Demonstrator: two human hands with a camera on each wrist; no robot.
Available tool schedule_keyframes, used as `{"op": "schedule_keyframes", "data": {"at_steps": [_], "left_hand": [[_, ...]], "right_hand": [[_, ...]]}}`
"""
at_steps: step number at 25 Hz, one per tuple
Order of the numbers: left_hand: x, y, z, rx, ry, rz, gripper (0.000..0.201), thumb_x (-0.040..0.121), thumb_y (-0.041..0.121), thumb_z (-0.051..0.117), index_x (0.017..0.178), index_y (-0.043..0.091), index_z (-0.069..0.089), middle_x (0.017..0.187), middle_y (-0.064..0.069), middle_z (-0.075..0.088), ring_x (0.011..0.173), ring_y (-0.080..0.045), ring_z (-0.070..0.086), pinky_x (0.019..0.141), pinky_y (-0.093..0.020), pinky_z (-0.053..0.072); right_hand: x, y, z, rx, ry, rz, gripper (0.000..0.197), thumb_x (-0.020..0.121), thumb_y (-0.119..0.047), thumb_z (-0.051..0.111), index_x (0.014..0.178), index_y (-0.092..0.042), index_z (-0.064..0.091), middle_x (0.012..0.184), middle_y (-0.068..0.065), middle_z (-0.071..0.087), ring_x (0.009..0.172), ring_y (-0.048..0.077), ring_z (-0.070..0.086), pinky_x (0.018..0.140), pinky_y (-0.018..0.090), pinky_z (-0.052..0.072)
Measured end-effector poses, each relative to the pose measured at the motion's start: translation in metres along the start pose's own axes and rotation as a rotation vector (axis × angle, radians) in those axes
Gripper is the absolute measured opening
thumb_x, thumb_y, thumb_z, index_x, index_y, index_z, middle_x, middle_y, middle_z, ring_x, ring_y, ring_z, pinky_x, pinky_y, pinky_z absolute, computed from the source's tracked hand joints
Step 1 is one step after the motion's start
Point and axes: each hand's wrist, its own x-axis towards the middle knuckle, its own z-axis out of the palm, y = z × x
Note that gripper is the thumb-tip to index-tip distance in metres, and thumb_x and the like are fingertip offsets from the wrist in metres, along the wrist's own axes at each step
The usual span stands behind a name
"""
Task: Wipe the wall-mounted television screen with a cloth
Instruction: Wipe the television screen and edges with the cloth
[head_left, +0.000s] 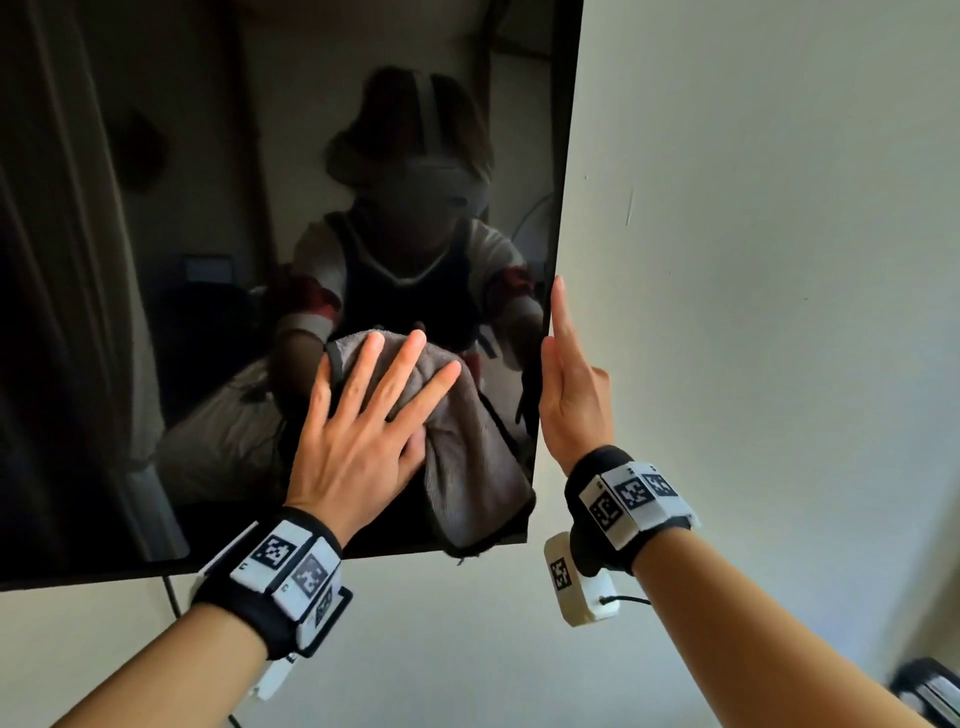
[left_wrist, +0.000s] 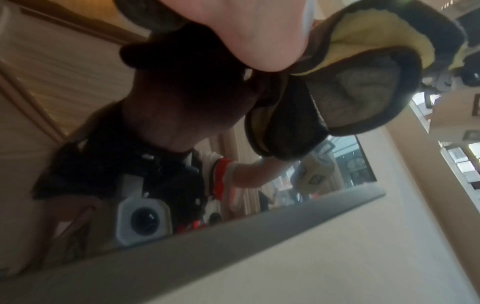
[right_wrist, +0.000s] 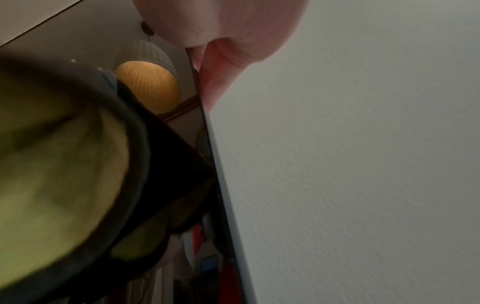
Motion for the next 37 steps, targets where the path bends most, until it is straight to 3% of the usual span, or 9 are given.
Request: {"op": "schedule_keyframes", "data": {"at_steps": [3, 7, 12, 17, 20, 23, 28, 32, 37], "left_hand": [[0.007, 0.014, -0.002, -0.014, -0.037, -0.065, 0.065, 0.099, 0.054, 0.039, 0.158, 0.033, 0.022, 0.167, -0.004, 0.013, 0.152, -0.034, 0.020, 0.114, -0.058, 0.023], [0.024, -0.023, -0.010, 0.003, -0.040, 0.092, 0.078, 0.091, 0.065, 0.051, 0.158, 0.035, 0.024, 0.167, -0.001, 0.017, 0.153, -0.028, 0.020, 0.120, -0.052, 0.017], [0.044, -0.040, -0.018, 0.061, -0.067, 0.323, 0.081, 0.087, 0.066, 0.056, 0.156, 0.038, 0.026, 0.166, 0.000, 0.019, 0.152, -0.027, 0.023, 0.121, -0.051, 0.014], [0.077, -0.056, -0.033, 0.066, -0.067, 0.245, 0.080, 0.087, 0.067, 0.051, 0.157, 0.040, 0.023, 0.167, 0.002, 0.014, 0.154, -0.025, 0.016, 0.122, -0.051, 0.012], [0.087, -0.067, -0.038, 0.107, -0.070, 0.341, 0.079, 0.089, 0.068, 0.048, 0.158, 0.040, 0.019, 0.167, 0.001, 0.014, 0.153, -0.026, 0.019, 0.121, -0.051, 0.014], [0.107, -0.080, -0.046, 0.095, -0.051, 0.269, 0.079, 0.087, 0.066, 0.052, 0.156, 0.040, 0.024, 0.167, 0.001, 0.015, 0.154, -0.026, 0.018, 0.120, -0.053, 0.016], [0.113, -0.080, -0.042, 0.168, -0.115, 0.668, 0.079, 0.090, 0.069, 0.050, 0.157, 0.040, 0.021, 0.167, 0.000, 0.016, 0.153, -0.024, 0.014, 0.121, -0.049, 0.013], [0.152, -0.093, -0.054, 0.172, -0.073, 0.573, 0.081, 0.089, 0.071, 0.050, 0.158, 0.039, 0.021, 0.167, -0.002, 0.017, 0.153, -0.027, 0.019, 0.121, -0.053, 0.018], [0.176, -0.086, -0.054, 0.215, -0.089, 0.890, 0.081, 0.089, 0.072, 0.046, 0.158, 0.041, 0.017, 0.168, 0.002, 0.015, 0.153, -0.025, 0.017, 0.123, -0.051, 0.012]], "right_hand": [[0.001, -0.001, -0.001, 0.018, -0.010, -0.011, 0.055, 0.103, -0.015, 0.037, 0.146, -0.036, 0.009, 0.061, 0.011, 0.056, 0.051, 0.003, 0.051, 0.058, 0.000, 0.033], [0.000, -0.004, -0.002, -0.003, -0.022, -0.017, 0.053, 0.103, -0.012, 0.037, 0.147, -0.035, 0.018, 0.091, 0.031, 0.066, 0.064, 0.021, 0.051, 0.061, -0.003, 0.031], [0.000, -0.001, -0.004, -0.005, -0.065, 0.001, 0.055, 0.104, -0.015, 0.036, 0.147, -0.039, 0.010, 0.052, 0.011, 0.048, 0.049, 0.004, 0.049, 0.056, 0.005, 0.035], [0.002, 0.000, -0.003, -0.018, -0.037, -0.027, 0.052, 0.100, -0.028, 0.032, 0.146, -0.043, 0.011, 0.057, 0.017, 0.057, 0.043, 0.006, 0.045, 0.055, 0.002, 0.035], [0.000, 0.001, -0.004, -0.022, -0.044, -0.025, 0.053, 0.100, -0.027, 0.033, 0.146, -0.040, 0.011, 0.054, 0.012, 0.052, 0.043, 0.005, 0.048, 0.054, 0.003, 0.034], [0.002, 0.000, -0.005, 0.006, -0.072, -0.016, 0.052, 0.102, -0.027, 0.034, 0.146, -0.037, 0.008, 0.050, 0.003, 0.047, 0.051, -0.002, 0.052, 0.058, 0.002, 0.034], [0.002, -0.003, -0.006, 0.020, -0.101, -0.020, 0.054, 0.103, -0.022, 0.034, 0.146, -0.039, 0.005, 0.050, -0.008, 0.044, 0.050, 0.000, 0.051, 0.056, 0.007, 0.036], [0.012, -0.001, -0.011, 0.019, -0.093, -0.062, 0.050, 0.101, -0.036, 0.027, 0.146, -0.044, 0.007, 0.046, -0.011, 0.040, 0.050, -0.001, 0.050, 0.060, 0.009, 0.038], [0.016, -0.006, -0.014, 0.080, -0.110, -0.053, 0.051, 0.100, -0.038, 0.028, 0.147, -0.041, 0.008, 0.042, -0.009, 0.034, 0.041, 0.008, 0.042, 0.051, 0.010, 0.034]]}}
